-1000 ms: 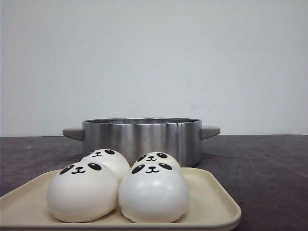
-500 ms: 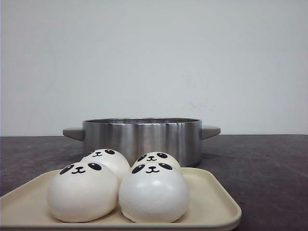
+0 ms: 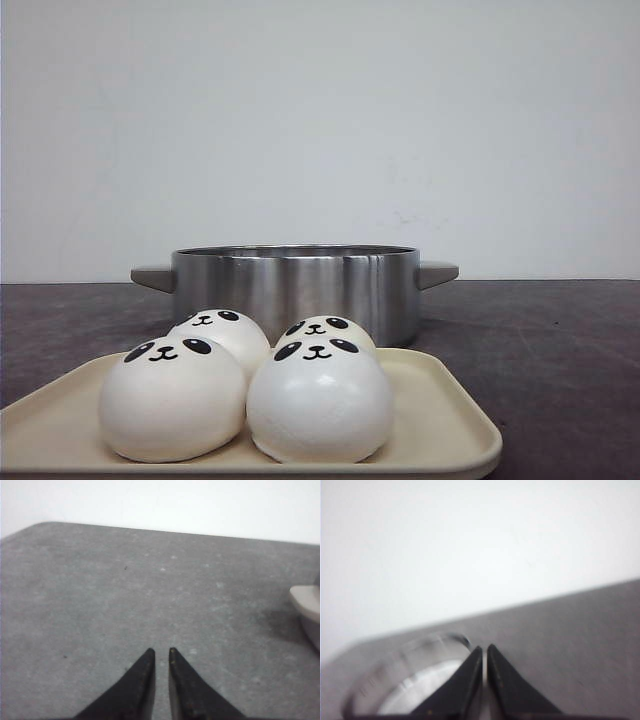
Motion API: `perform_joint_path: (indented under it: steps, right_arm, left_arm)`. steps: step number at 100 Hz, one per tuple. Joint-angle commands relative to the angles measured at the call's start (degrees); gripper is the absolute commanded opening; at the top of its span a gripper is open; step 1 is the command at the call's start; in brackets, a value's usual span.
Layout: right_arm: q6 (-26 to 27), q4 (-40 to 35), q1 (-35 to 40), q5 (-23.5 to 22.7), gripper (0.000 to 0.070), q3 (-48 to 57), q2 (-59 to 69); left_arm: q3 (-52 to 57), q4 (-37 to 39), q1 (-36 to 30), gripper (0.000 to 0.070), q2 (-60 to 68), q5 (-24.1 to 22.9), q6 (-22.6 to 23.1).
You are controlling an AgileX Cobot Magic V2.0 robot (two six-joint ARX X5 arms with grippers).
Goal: Steam buns
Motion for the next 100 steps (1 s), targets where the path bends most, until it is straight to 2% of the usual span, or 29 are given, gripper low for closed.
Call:
perform_joint_path:
  steps: [1, 7, 12, 20, 25, 33, 42, 50, 60, 73, 84, 89, 94, 97, 100]
  right_arm:
    - [4.7, 0.3, 0.1, -0.2, 0.0006, 1.7, 0.0]
    - [4.5, -2.1, 0.1, -0.2, 0.0006, 4.2, 0.0]
    - [4.0, -5.1, 0.1, -0.2, 0.0005, 6.7, 0.1]
    - [0.5, -10.5, 0.1, 0.4, 0.0005, 11.5, 1.0]
    - [-2.4, -14.3, 0.1, 0.5, 0.0005, 15.1, 2.1]
    - [-7.8, -19.6, 0.1, 0.7, 0.0005, 21.6, 5.1]
    - [-14.2, -25.4, 0.1, 0.9, 0.0005, 29.7, 10.2]
    - [-19.0, -30.4, 0.1, 0.9, 0.0005, 37.4, 15.5]
    - [-23.8, -35.7, 0.1, 0.8, 0.0006, 47.1, 22.5]
    - [-25.4, -38.8, 0.1, 0.8, 0.0005, 56.4, 29.1]
    - [-25.4, -38.9, 0.1, 0.6, 0.0006, 60.8, 32.6]
    - [-25.3, -38.8, 0.1, 0.1, 0.0007, 61.7, 33.4]
    - [-24.4, -38.8, 0.1, -1.6, 0.002, 62.1, 34.0]
    - [-23.3, -38.6, 0.1, -2.9, 0.0061, 62.1, 34.3]
    - [-21.7, -38.6, 0.1, -4.2, 0.0147, 62.1, 34.6]
  left_arm:
    - [-0.9, -0.4, 0.1, 0.0, 0.0, 0.1, -9.9]
    - [-0.7, -0.5, 0.1, 0.0, 0.0, 0.3, -17.2]
    - [0.0, -0.9, 0.1, 0.0, 0.0, 2.6, -22.1]
    - [1.6, 0.1, 0.1, 0.0, 0.0, 6.3, -22.9]
    - [2.5, 1.5, 0.1, 0.0003, 0.1, 10.4, -22.7]
    - [5.1, 2.4, 0.0, 0.0004, 1.0, 17.8, -19.6]
    - [11.1, 0.0, -0.2, 0.0005, 3.8, 21.7, -14.9]
    - [17.6, -2.1, -1.1, 0.0005, 7.4, 20.9, -12.8]
    - [26.8, -4.6, -2.5, 0.0005, 13.8, 20.2, -7.3]
    - [40.3, -10.5, -4.5, 0.0005, 24.3, 20.2, 0.2]
    - [51.4, -17.2, -5.3, 0.001, 33.5, 20.3, 3.1]
    - [55.8, -20.1, -5.5, 0.008, 37.1, 20.3, 3.1]
    - [59.4, -22.3, -5.6, 0.0211, 40.1, 20.3, 2.9]
    - [61.1, -23.3, -5.6, 0.0313, 41.6, 20.5, 2.6]
    - [62.5, -23.8, -5.8, 0.0424, 42.8, 20.7, 2.4]
